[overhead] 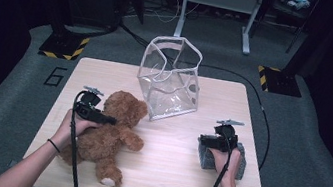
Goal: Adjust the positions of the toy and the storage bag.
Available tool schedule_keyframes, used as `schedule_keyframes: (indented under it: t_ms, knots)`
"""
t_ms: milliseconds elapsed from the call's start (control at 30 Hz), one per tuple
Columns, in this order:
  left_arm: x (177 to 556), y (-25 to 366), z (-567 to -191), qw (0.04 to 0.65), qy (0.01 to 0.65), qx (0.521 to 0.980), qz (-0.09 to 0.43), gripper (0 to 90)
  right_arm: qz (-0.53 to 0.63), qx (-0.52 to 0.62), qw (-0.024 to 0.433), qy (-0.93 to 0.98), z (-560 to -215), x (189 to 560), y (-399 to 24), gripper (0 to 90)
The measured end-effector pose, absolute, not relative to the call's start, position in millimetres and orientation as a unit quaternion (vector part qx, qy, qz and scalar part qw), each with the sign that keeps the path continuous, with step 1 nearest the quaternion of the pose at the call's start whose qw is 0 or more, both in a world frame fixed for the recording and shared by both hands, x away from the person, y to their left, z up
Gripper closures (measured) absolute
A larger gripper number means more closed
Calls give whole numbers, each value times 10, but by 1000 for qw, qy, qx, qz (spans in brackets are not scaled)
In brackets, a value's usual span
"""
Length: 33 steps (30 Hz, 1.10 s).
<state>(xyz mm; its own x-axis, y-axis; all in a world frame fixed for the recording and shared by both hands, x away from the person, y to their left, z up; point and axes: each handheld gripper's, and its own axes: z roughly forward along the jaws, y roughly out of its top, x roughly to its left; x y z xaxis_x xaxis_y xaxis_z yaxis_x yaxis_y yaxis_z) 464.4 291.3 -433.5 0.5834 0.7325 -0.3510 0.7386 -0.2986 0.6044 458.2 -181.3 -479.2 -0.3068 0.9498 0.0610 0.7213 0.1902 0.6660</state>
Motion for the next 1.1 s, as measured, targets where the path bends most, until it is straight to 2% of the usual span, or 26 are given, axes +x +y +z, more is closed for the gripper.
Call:
schedule_keyframes:
  t_ms: [333, 600, 733, 933, 1100]
  knots:
    - [4730, 3287, -4264, 371, 497, 784, 15, 524, 302, 553, 188, 753, -4793, 4631, -1742, 131]
    - [4841, 3553, -4457, 353, 541, 763, 10, 501, 304, 556, 182, 752, -4784, 4622, -1715, 131]
    - [4852, 3569, -4534, 357, 551, 754, 7, 402, 312, 545, 186, 755, -4774, 4630, -1698, 132]
    - [4811, 3485, -4461, 351, 552, 756, 34, 247, 326, 539, 187, 754, -4683, 4644, -1612, 137]
    - [4747, 3463, -4339, 357, 547, 754, 67, 175, 339, 526, 186, 758, -4569, 4681, -1485, 140]
